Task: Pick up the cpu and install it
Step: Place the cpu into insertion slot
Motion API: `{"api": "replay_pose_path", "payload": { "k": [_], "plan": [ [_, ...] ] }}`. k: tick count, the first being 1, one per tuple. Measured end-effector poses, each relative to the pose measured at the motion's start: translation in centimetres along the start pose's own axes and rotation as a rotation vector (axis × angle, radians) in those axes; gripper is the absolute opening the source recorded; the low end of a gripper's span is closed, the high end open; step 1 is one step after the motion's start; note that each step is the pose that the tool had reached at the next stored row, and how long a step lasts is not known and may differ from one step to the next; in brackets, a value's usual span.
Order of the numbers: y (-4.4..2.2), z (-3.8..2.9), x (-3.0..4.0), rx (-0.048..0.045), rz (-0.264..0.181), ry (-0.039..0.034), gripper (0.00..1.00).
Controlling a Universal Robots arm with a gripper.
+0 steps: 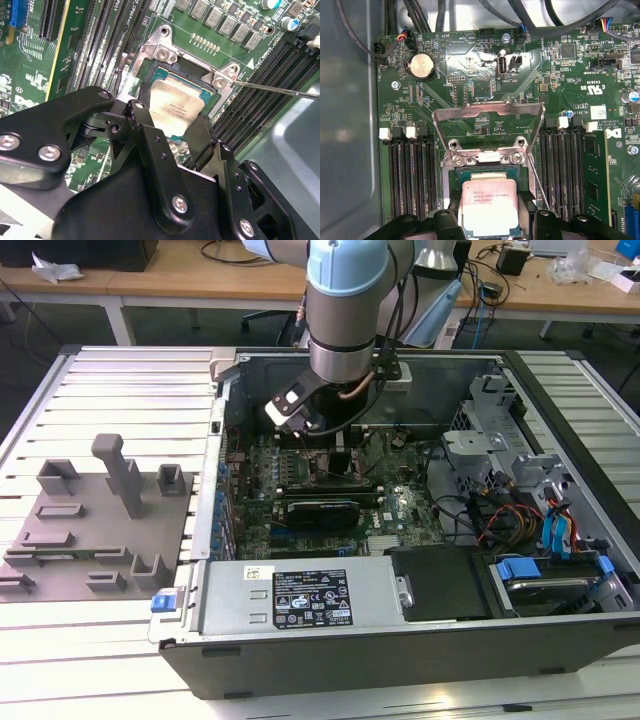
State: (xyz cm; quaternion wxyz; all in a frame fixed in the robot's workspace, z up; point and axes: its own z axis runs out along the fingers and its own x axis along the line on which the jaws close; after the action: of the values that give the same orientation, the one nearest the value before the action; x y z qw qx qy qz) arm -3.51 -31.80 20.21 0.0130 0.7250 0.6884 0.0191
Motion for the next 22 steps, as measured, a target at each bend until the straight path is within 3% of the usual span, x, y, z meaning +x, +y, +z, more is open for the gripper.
{"api": "replay_pose_path", "payload": {
  "k": [22],
  "plan": [
    [0.0, 0.36, 0.0, -0.0001, 0.0, -0.0001, 0.53]
  ]
}}
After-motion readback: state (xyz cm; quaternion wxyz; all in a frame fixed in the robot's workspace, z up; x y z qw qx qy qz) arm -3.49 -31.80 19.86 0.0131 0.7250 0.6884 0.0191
